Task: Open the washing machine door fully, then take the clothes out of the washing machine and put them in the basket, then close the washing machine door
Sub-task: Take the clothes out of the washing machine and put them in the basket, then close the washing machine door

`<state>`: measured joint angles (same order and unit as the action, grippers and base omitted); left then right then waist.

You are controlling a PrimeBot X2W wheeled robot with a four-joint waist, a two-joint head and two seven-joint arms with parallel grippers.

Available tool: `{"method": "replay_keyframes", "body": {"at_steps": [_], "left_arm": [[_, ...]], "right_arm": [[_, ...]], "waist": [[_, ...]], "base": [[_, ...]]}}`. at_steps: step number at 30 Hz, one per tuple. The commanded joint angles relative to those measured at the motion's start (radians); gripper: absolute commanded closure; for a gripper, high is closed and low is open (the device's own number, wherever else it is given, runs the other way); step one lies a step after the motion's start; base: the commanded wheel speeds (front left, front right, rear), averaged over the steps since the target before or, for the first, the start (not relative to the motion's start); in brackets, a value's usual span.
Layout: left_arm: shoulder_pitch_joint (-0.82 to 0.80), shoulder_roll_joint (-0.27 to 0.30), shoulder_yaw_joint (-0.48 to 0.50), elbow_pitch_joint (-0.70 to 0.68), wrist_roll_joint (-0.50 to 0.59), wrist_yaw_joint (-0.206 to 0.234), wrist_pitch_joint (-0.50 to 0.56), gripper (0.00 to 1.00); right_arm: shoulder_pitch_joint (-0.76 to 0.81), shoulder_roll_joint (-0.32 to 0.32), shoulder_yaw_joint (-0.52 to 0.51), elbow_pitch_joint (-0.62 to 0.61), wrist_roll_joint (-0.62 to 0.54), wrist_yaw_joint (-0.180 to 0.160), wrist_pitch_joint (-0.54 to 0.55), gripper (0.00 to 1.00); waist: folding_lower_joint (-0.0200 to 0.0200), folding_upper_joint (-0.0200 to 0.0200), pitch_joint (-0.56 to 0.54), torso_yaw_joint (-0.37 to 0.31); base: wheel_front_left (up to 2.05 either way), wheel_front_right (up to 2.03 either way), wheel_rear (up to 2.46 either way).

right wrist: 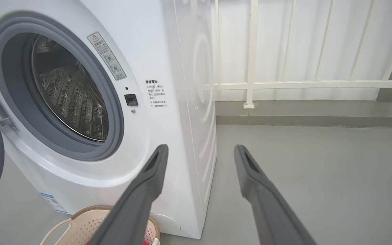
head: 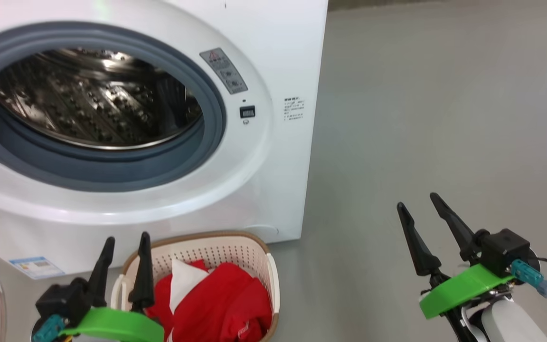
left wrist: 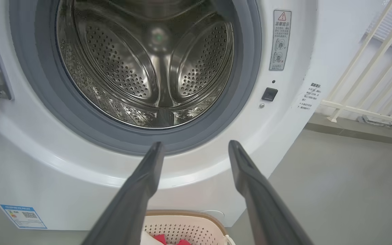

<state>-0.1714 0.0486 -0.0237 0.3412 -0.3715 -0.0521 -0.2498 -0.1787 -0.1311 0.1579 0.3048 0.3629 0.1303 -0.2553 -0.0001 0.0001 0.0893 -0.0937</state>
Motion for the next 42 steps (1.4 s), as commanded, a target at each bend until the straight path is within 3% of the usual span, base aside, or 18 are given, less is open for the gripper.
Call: {"method": "replay_keyframes", "body": {"at_steps": [1, 14, 42], "left_arm": [[0.016, 0.020, 0.039, -0.042, 0.017, 0.008, -0.012, 0.00], [0.140, 0.033, 0.045, -0.140, 0.026, 0.036, 0.001, 0.00], [0.201, 0.039, 0.020, -0.251, 0.034, 0.091, 0.047, 0.00]], "right_arm": [[0.011, -0.010, 0.009, -0.027, -0.010, 0.000, -0.006, 0.00], [0.090, -0.002, -0.020, -0.047, -0.020, 0.000, -0.006, 0.00], [0.111, -0.028, -0.003, -0.066, -0.007, 0.000, -0.006, 0.00]], "waist": [[0.0001, -0.0001, -0.044, -0.003], [0.0001, -0.0001, -0.134, -0.010], [0.0001, -0.0001, -0.140, -0.007]], "base": [[0.00, 0.00, 0.00], [0.00, 0.00, 0.00], [0.00, 0.00, 0.00]]}}
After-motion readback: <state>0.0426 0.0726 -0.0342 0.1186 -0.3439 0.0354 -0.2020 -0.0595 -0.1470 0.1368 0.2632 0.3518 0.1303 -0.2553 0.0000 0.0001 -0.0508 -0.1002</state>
